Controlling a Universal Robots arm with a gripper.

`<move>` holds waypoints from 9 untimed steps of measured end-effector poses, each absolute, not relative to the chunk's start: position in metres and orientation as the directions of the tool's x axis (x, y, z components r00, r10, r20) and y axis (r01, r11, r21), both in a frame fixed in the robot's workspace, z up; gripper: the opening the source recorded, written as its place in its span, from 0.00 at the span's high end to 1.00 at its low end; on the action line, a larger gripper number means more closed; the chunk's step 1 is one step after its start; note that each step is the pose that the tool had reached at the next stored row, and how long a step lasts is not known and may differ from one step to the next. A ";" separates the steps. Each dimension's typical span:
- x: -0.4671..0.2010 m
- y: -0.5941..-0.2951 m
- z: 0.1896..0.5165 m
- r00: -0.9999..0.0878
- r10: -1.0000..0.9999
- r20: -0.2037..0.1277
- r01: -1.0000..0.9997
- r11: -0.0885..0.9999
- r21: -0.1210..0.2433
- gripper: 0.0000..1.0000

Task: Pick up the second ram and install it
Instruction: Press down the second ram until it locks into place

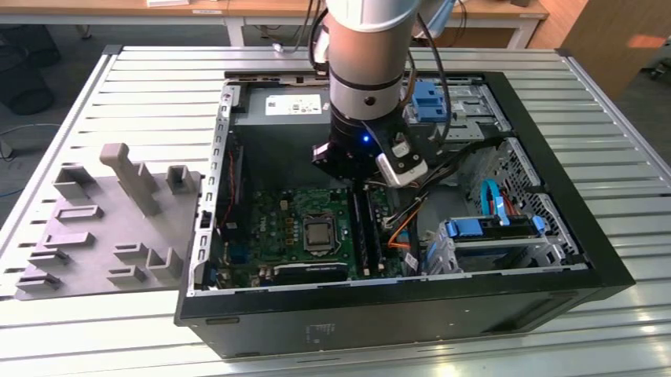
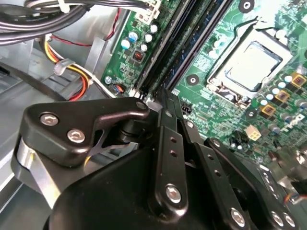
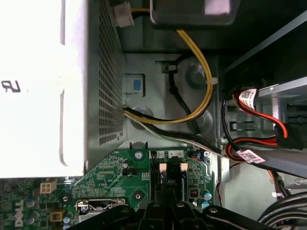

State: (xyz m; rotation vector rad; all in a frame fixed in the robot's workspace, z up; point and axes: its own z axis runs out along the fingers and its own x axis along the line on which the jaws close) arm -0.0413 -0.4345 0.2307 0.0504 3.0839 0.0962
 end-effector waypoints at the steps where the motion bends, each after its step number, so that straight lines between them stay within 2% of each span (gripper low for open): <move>1: -0.041 -0.434 0.231 -0.998 0.034 -0.055 0.031 0.998 0.063 0.89; 9: -0.041 -0.448 0.231 -0.998 0.034 -0.055 0.031 0.998 0.062 0.89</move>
